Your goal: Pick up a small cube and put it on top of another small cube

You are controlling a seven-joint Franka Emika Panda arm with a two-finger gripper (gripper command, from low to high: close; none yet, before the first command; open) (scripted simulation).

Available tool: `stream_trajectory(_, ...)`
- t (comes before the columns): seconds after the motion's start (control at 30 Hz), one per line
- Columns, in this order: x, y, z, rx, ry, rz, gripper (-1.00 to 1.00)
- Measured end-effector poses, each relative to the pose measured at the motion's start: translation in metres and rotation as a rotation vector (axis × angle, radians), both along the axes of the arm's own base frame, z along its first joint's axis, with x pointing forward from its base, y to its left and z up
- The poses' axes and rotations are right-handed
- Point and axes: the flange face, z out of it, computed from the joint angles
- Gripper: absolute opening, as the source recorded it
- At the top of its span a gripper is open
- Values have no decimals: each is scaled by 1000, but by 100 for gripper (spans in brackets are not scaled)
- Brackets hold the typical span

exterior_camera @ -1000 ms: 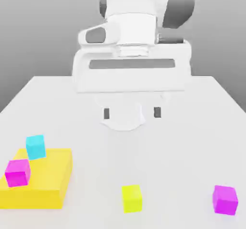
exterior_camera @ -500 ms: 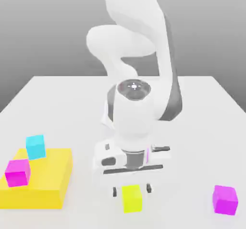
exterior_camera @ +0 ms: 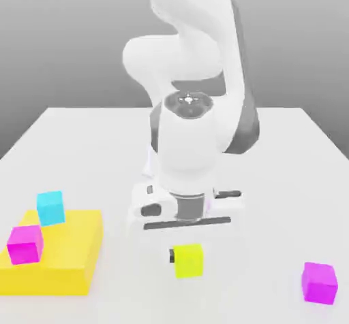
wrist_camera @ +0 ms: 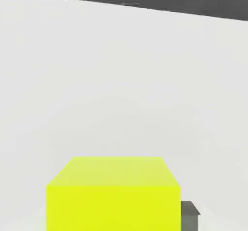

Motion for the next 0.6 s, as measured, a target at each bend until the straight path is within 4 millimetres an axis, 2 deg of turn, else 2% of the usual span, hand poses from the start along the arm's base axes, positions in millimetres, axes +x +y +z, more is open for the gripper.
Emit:
stream_trajectory(0.1,4,-72,25,-1,-1,-267,-100)
stream_trajectory(0.2,-3,-142,52,0,-1,-528,-100)
stream_trajectory(0.33,-30,-226,91,5,-3,-861,-100)
stream_trajectory(0.37,-40,-246,89,6,-3,-927,-100)
stream_trajectory(0.4,-48,-258,80,6,-3,-967,-100)
stream_trajectory(0.47,-34,-240,52,6,-3,-928,-100)
stream_trajectory(0.5,-33,-237,42,5,-3,-923,100)
stream_trajectory(0.6,-33,-237,42,5,-3,-923,100)
